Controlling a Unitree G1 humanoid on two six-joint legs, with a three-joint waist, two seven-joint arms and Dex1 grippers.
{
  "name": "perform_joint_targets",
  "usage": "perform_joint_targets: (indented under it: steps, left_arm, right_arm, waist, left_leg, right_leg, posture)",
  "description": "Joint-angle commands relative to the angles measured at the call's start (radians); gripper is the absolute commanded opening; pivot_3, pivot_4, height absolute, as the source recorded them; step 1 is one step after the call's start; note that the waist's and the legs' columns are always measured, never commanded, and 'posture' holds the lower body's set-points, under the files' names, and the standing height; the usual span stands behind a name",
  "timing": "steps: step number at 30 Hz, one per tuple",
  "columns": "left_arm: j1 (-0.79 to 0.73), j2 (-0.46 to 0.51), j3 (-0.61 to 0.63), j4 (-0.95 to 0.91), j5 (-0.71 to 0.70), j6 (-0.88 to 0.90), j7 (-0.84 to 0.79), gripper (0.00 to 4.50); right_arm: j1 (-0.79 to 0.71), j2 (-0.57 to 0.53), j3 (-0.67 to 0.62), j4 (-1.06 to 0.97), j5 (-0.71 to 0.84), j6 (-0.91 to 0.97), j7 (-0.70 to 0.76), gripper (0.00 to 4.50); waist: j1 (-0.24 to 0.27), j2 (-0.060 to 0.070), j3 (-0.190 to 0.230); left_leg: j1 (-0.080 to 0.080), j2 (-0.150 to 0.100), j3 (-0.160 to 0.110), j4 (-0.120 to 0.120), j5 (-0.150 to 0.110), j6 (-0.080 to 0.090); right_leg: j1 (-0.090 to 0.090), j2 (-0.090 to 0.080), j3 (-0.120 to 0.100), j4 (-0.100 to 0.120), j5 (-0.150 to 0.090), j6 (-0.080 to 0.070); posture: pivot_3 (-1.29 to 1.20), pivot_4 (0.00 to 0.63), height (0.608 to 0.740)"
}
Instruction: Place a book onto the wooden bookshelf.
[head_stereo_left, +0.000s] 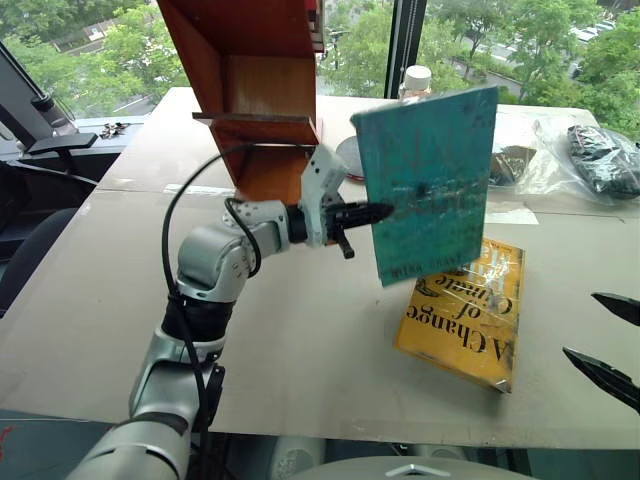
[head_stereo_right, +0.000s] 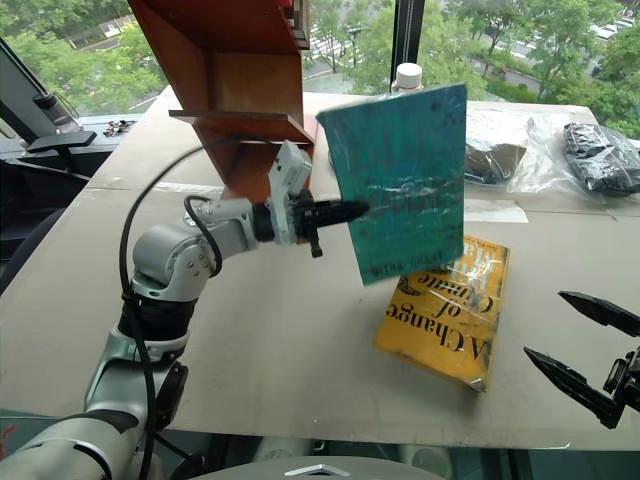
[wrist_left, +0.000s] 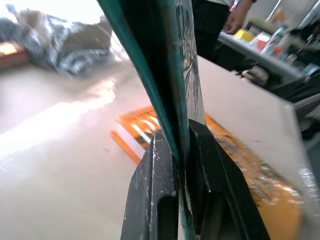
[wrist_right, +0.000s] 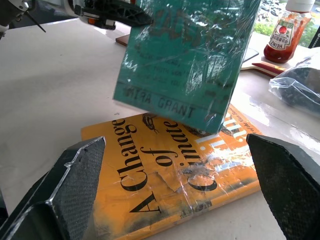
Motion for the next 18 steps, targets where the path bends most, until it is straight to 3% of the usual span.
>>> perform_joint_targets:
  steps: [1, 5, 9, 14, 18]
  left_arm:
    - [-0.041, 0.005, -0.044, 0.015, 0.169, -0.239, 0.002, 0.04]
    - [-0.106, -0.007, -0.065, 0.036, 0.434, -0.512, 0.181, 0.04]
    - [-0.133, 0.025, -0.074, 0.053, 0.653, -0.654, 0.32, 0.04]
    - [-0.137, 0.041, -0.034, -0.016, 0.83, -0.585, 0.437, 0.04]
    - [-0.108, 0.063, -0.007, -0.108, 0.972, -0.487, 0.48, 0.04]
  right_arm:
    - [-0.011, -0.011, -0.006, 0.007, 0.002, 0.003, 0.006, 4.5]
    - [-0.037, -0.015, 0.005, 0.025, -0.006, -0.002, 0.008, 4.5]
    - [-0.061, -0.014, 0.02, 0.034, -0.015, -0.005, 0.005, 4.5]
    - [-0.139, -0.037, 0.017, 0.056, 0.017, 0.015, -0.016, 4.5]
    - [-0.269, -0.088, -0.006, 0.081, 0.142, 0.092, -0.077, 4.5]
  waist:
    - [0.0, 0.0, 0.0]
    - [0.002, 0.0, 0.001]
    - [0.002, 0.0, 0.002]
    - [0.001, 0.0, 0.002]
    - [-0.003, 0.0, 0.002]
  left_leg:
    - [0.0, 0.0, 0.0, -0.001, 0.0, 0.0]
    - [-0.001, 0.0, -0.001, -0.002, 0.0, 0.0]
    - [-0.003, 0.001, -0.001, -0.002, 0.0, 0.0]
    - [-0.002, 0.001, 0.0, -0.002, 0.0, 0.0]
    - [-0.002, 0.001, 0.0, -0.002, 0.0, 0.0]
  right_leg:
    - [0.0, 0.0, 0.0, 0.0, 0.0, 0.0]
    - [0.0, 0.001, 0.0, -0.002, 0.0, 0.0]
    - [-0.001, 0.001, 0.0, -0.004, 0.002, 0.005]
    - [0.0, 0.001, 0.0, -0.005, 0.003, 0.005]
    - [0.0, 0.001, 0.0, -0.004, 0.003, 0.005]
  posture:
    - [0.0, 0.15, 0.74]
    - [0.0, 0.15, 0.74]
    - [0.0, 0.15, 0.74]
    - [0.0, 0.15, 0.74]
    - [0.0, 0.15, 0.74]
